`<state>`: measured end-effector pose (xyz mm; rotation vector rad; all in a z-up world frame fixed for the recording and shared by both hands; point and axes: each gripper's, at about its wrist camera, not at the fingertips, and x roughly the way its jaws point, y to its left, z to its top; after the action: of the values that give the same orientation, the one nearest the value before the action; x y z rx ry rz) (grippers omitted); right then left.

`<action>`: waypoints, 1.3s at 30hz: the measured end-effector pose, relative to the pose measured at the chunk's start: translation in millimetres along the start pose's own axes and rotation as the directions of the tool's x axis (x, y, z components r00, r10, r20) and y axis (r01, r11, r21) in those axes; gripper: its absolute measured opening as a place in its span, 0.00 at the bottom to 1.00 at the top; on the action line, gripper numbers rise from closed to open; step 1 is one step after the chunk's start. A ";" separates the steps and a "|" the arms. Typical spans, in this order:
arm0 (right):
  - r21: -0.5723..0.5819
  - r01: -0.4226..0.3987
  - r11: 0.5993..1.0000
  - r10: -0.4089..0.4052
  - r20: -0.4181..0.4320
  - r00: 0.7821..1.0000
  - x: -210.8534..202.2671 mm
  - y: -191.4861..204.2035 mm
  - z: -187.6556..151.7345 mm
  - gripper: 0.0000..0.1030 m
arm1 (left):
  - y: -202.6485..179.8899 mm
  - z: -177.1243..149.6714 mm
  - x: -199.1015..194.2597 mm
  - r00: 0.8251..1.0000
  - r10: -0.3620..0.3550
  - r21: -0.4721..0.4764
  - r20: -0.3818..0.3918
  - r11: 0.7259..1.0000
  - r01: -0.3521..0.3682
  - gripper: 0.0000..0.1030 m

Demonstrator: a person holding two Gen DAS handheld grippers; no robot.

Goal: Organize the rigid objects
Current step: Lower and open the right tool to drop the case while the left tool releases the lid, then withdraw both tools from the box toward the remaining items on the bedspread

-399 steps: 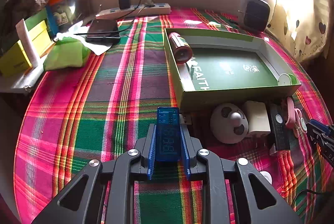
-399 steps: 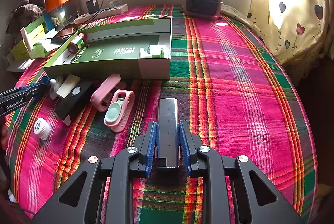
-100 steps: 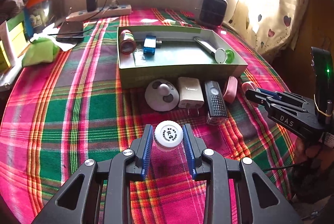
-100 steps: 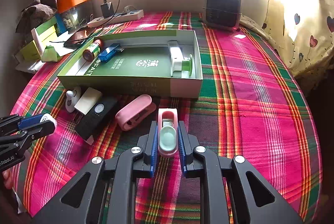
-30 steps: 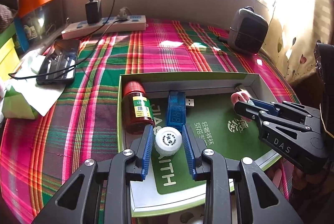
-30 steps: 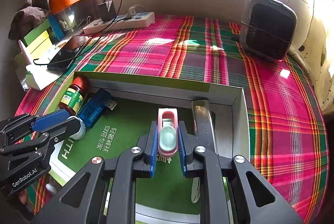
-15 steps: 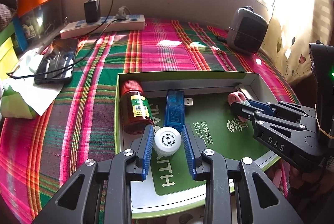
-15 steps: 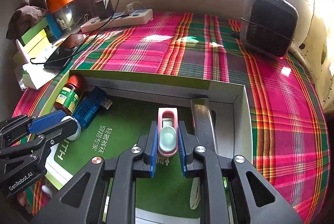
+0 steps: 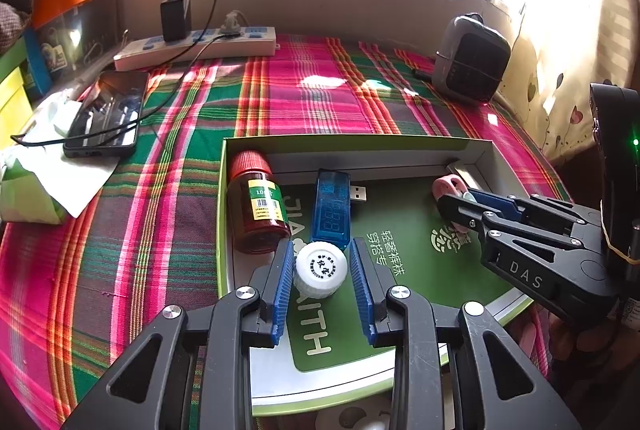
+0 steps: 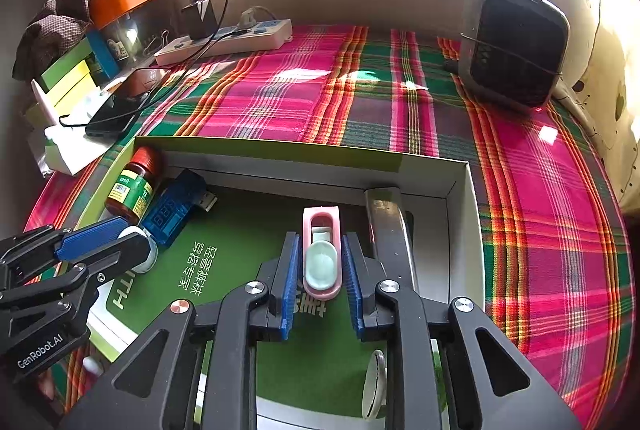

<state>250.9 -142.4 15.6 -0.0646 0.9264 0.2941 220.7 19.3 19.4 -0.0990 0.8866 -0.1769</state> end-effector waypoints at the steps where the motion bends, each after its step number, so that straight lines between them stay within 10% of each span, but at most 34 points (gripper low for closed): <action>1: 0.000 0.002 1.000 -0.002 0.003 1.000 -1.1 0.2 -0.2 0.24 | 0.1 -0.3 -0.7 1.000 -0.001 -0.002 0.001 1.000 0.001 0.27; 39: 0.122 0.014 0.992 -0.032 0.148 0.989 -111.5 6.9 -94.0 0.44 | 2.0 -78.5 -70.4 0.999 -0.006 -0.035 0.045 0.999 0.007 0.48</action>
<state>113.0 -177.5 48.1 0.0570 0.7922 0.2179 116.3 34.0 23.3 -0.1381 0.8451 -0.1646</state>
